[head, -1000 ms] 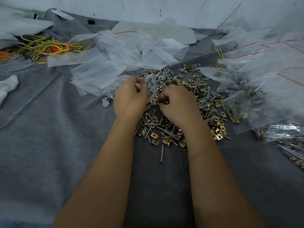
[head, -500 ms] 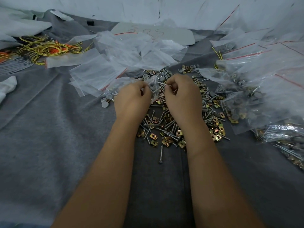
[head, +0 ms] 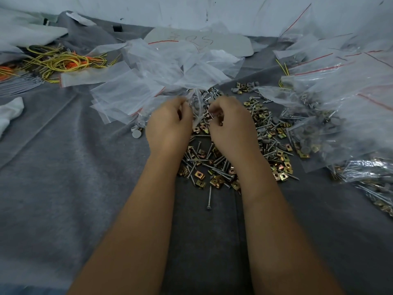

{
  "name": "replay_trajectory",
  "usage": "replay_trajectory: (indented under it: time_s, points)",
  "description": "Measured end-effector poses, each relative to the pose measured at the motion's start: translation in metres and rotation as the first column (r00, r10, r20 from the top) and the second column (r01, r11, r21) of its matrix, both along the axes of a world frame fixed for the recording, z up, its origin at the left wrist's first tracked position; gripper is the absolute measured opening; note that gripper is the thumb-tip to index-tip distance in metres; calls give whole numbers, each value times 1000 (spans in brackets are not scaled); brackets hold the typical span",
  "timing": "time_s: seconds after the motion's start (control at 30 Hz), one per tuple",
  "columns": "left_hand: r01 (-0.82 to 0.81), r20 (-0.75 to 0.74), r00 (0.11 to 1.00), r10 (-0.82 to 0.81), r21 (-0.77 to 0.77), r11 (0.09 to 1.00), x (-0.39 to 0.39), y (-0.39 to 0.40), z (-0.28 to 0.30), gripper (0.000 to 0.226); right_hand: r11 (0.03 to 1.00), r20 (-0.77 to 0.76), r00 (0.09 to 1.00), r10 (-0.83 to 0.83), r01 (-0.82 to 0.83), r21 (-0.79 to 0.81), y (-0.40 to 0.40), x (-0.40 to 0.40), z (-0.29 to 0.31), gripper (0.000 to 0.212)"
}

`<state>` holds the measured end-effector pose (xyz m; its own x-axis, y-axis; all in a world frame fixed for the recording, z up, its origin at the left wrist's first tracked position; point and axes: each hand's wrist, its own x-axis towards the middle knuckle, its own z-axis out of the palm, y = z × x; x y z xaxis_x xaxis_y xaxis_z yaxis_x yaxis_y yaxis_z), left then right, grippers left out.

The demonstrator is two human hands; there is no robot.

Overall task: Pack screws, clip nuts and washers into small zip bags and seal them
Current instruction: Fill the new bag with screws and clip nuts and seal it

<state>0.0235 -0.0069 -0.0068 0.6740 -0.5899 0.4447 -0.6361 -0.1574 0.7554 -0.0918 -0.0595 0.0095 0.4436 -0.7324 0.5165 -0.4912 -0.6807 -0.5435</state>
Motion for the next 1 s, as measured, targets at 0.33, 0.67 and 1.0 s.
replay_trajectory:
  time_s: [0.33,0.67,1.0]
  points:
    - [106,14,993,-114,265,958,8,-7,-8,24,998,-435,900,-17,43,51,-4,-2,-7,15]
    - [110,1,994,-114,247,963,8,-6,-7,24,995,-15,995,-99,99,7,-3,-1,-1,8]
    - [156,-31,988,-154,96,983,3,-3,-3,24,989,-124,991,49,-65,-132,4,9,-3,24]
